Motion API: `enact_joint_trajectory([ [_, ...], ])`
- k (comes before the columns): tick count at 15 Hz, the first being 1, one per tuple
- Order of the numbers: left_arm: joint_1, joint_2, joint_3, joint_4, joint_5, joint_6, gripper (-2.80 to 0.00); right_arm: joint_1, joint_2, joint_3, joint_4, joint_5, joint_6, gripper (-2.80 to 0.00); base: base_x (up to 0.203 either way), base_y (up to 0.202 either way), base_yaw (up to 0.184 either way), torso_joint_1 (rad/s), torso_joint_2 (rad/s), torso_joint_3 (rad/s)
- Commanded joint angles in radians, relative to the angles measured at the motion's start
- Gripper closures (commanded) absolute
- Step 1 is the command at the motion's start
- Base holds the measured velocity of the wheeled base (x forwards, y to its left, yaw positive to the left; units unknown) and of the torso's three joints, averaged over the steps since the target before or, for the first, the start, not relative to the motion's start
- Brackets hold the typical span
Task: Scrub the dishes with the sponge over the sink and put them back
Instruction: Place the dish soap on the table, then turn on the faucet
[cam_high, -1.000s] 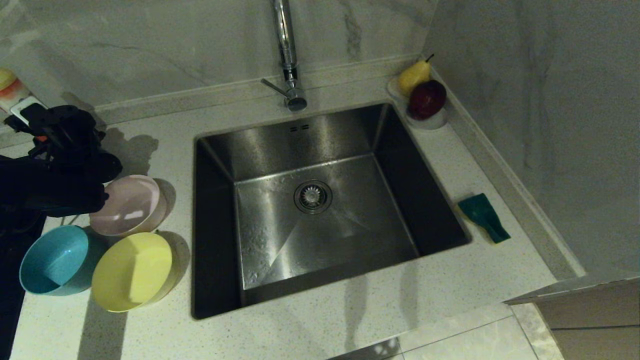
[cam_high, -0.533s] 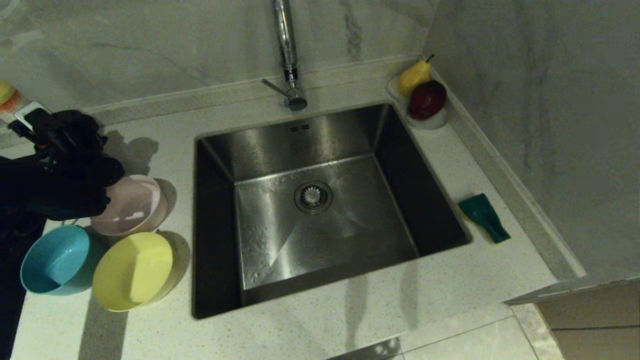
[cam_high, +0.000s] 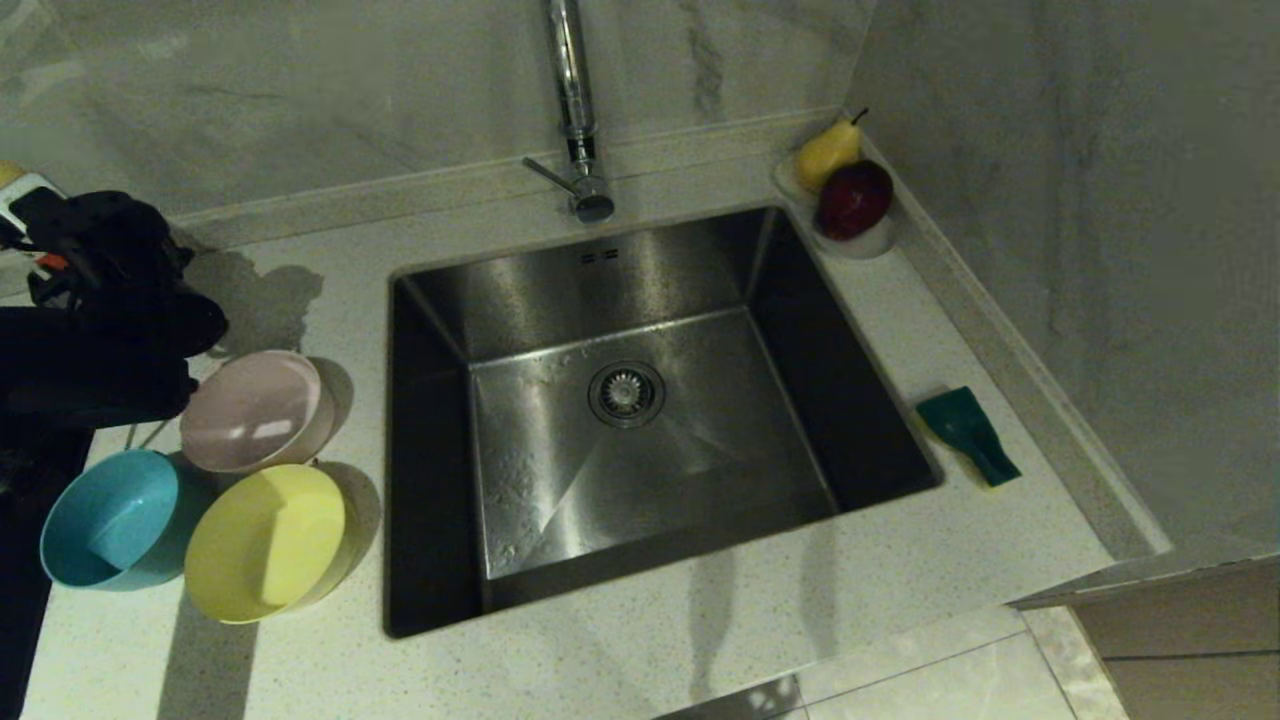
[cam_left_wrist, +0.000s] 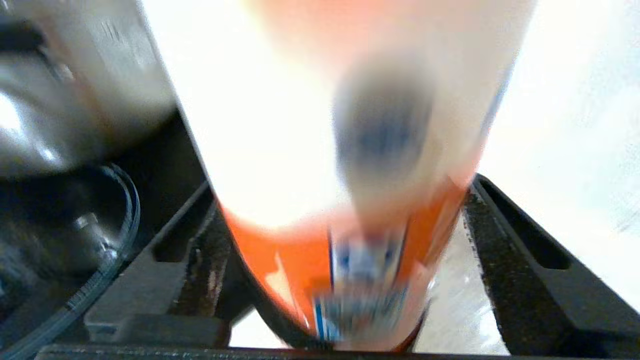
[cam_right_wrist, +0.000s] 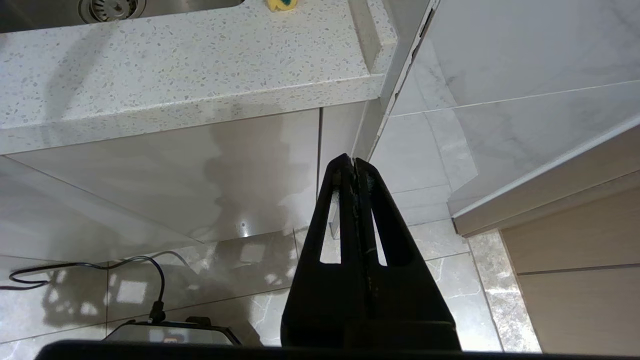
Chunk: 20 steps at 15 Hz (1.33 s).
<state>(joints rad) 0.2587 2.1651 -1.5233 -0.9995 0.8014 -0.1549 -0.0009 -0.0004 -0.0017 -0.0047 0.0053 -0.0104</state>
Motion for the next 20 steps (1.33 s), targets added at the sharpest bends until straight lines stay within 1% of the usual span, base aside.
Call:
enact_joint_trajectory([
  [1,0.002,-0.122,0.011,0.013,0.0,-0.001,-2.8,0.001,0.0,0.0,-0.001,0.001,0.0,0.0,0.0,0.0,0.0,0.0,0.0,0.0],
  [3,0.002,-0.227,0.016,0.079,-0.002,-0.003,-2.8,0.001,0.0,0.0,0.0,0.001,0.0,0.0,0.0,0.0,0.0,0.0,0.0,0.0],
  [7,0.002,-0.475,0.07,0.212,-0.018,-0.004,-2.8,0.001,0.0,0.0,0.0,0.001,0.0,0.0,0.0,0.0,0.0,0.0,0.0,0.0],
  [8,0.002,-0.534,0.082,0.256,-0.024,-0.004,0.0,0.001,0.0,0.0,0.0,0.001,0.0,0.0,0.0,0.0,0.0,0.0,0.0,0.0],
  [10,0.002,-0.657,0.095,0.327,-0.052,-0.004,0.0,0.001,0.0,0.0,0.0,0.001,0.0,0.0,0.0,0.0,0.0,0.0,0.0,0.0],
  [12,0.002,-0.795,0.112,0.423,-0.106,-0.001,0.0,0.001,0.0,0.0,0.0,0.001,0.0,0.0,0.0,0.0,0.0,0.0,0.0,0.0],
  [13,0.001,-0.867,0.122,0.518,-0.146,0.0,0.0,0.001,0.0,0.0,0.0,0.001,0.0,0.0,0.0,0.0,0.0,0.0,0.0,0.0],
  [14,0.001,-0.935,0.136,0.645,-0.192,-0.001,0.0,0.001,0.0,0.0,-0.001,0.001,0.0,0.0,0.0,0.0,0.0,0.0,0.0,0.0],
  [15,0.0,-1.008,0.156,0.81,-0.258,-0.002,0.0,0.0,0.0,0.0,0.0,0.001,0.0,0.0,0.0,0.0,0.0,0.0,0.0,0.0],
  [16,-0.001,-1.081,0.178,0.961,-0.347,-0.003,0.0,0.001,0.0,0.0,0.0,0.001,0.0,0.0,0.0,0.0,0.0,0.0,0.0,0.0],
  [17,-0.002,-1.142,0.2,1.075,-0.429,-0.004,0.0,0.001,0.0,0.0,0.0,0.001,0.0,0.0,0.0,0.0,0.0,0.0,0.0,0.0],
  [18,-0.002,-1.207,0.223,1.174,-0.499,-0.004,0.0,0.001,0.0,0.0,0.0,0.001,0.0,0.0,0.0,0.0,0.0,0.0,0.0,0.0],
  [19,-0.005,-1.267,0.251,1.253,-0.549,-0.003,0.0,0.001,0.0,0.0,0.0,0.001,0.0,0.0,0.0,0.0,0.0,0.0,0.0,0.0],
  [20,-0.024,-1.321,0.29,1.311,-0.581,-0.002,0.0,0.001,0.0,0.0,0.0,0.001,0.0,0.0,0.0,0.0,0.0,0.0,0.0,0.0],
])
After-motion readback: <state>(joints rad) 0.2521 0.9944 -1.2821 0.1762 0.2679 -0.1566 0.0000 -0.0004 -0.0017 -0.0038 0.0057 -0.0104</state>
